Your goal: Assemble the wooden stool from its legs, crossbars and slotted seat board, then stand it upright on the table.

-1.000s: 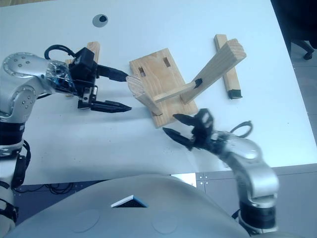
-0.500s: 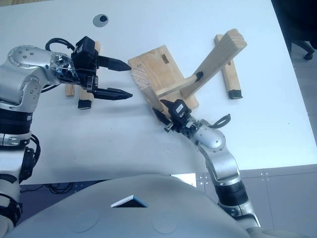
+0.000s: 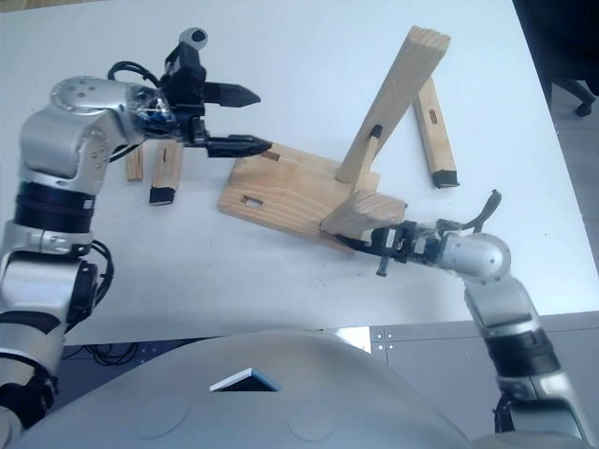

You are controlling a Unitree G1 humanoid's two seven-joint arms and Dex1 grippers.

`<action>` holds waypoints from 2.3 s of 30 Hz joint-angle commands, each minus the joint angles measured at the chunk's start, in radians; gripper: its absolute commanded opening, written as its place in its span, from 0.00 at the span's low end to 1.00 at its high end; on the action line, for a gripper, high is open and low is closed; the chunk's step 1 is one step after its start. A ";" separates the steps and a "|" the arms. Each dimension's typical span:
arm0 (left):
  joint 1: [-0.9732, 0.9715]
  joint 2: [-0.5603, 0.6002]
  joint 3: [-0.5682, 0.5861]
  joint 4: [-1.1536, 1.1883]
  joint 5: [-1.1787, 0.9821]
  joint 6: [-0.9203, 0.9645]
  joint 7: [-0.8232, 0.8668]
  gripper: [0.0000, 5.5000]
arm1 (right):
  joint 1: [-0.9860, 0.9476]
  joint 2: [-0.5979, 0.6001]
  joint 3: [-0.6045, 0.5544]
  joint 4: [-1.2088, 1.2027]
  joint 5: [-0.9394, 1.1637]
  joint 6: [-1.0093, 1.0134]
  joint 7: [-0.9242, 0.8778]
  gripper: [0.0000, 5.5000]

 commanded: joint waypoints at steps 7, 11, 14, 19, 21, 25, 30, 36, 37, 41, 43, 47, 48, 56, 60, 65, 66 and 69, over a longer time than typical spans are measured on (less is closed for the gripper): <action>-0.220 -0.203 -0.091 0.704 0.428 -0.658 0.483 0.83 | 0.171 -0.095 -0.219 -0.118 0.243 0.179 0.080 0.40; -0.220 -0.188 -0.168 0.858 0.579 -0.752 0.538 0.83 | 0.289 -0.135 -0.194 -0.211 0.305 0.363 0.132 0.40; -0.224 -0.186 -0.195 0.906 0.633 -0.790 0.513 0.83 | 0.292 -0.095 -0.115 -0.275 0.272 0.449 0.087 0.40; -0.179 -0.159 -0.199 0.873 0.613 -0.911 0.265 0.83 | 0.131 0.095 -0.001 -0.186 0.111 0.638 -0.219 0.40; -0.144 -0.125 -0.198 0.839 0.594 -0.949 0.147 0.83 | 0.039 0.188 -0.019 -0.125 0.089 0.698 -0.346 0.40; -0.041 -0.038 -0.177 0.730 0.538 -0.964 -0.002 0.83 | -0.089 0.321 -0.033 -0.078 0.055 0.742 -0.517 0.40; 0.049 0.002 -0.141 0.606 0.480 -0.900 -0.018 0.83 | -0.117 0.384 -0.034 -0.066 0.041 0.749 -0.574 0.40; 0.147 -0.003 -0.068 0.380 0.402 -0.726 0.052 0.83 | -0.330 0.512 -0.067 0.191 0.031 0.654 -0.660 0.40; 0.159 -0.002 -0.060 0.347 0.398 -0.700 0.065 0.83 | -0.362 0.527 -0.075 0.231 0.030 0.636 -0.668 0.40; 0.213 0.045 -0.023 0.218 0.383 -0.624 0.086 0.83 | -0.393 0.526 -0.107 0.283 0.030 0.603 -0.663 0.40; 0.227 0.083 0.013 0.169 0.377 -0.599 0.107 0.83 | -0.359 0.491 -0.118 0.247 0.015 0.604 -0.655 0.40; 0.277 0.156 0.220 -0.036 0.229 -0.404 0.170 0.83 | -0.257 0.434 -0.191 0.100 0.029 0.635 -0.653 0.40; 0.283 0.161 0.272 -0.068 0.191 -0.341 0.198 0.83 | -0.230 0.426 -0.211 0.073 0.034 0.640 -0.659 0.40; 0.374 0.089 0.436 -0.116 0.172 0.011 0.558 0.83 | -0.156 0.433 -0.247 0.037 0.022 0.657 -0.662 0.40; 0.407 0.061 0.457 -0.134 0.173 0.096 0.643 0.75 | -0.161 0.433 -0.248 0.041 0.021 0.657 -0.658 0.41; 0.468 0.035 0.460 -0.174 0.160 0.264 0.699 0.63 | -0.159 0.427 -0.250 0.038 0.023 0.663 -0.645 0.41; 0.478 0.034 0.457 -0.176 0.167 0.279 0.708 0.61 | -0.156 0.425 -0.251 0.036 0.024 0.665 -0.642 0.41; 0.496 0.029 0.454 -0.187 0.169 0.336 0.729 0.53 | -0.151 0.424 -0.255 0.032 0.025 0.669 -0.637 0.41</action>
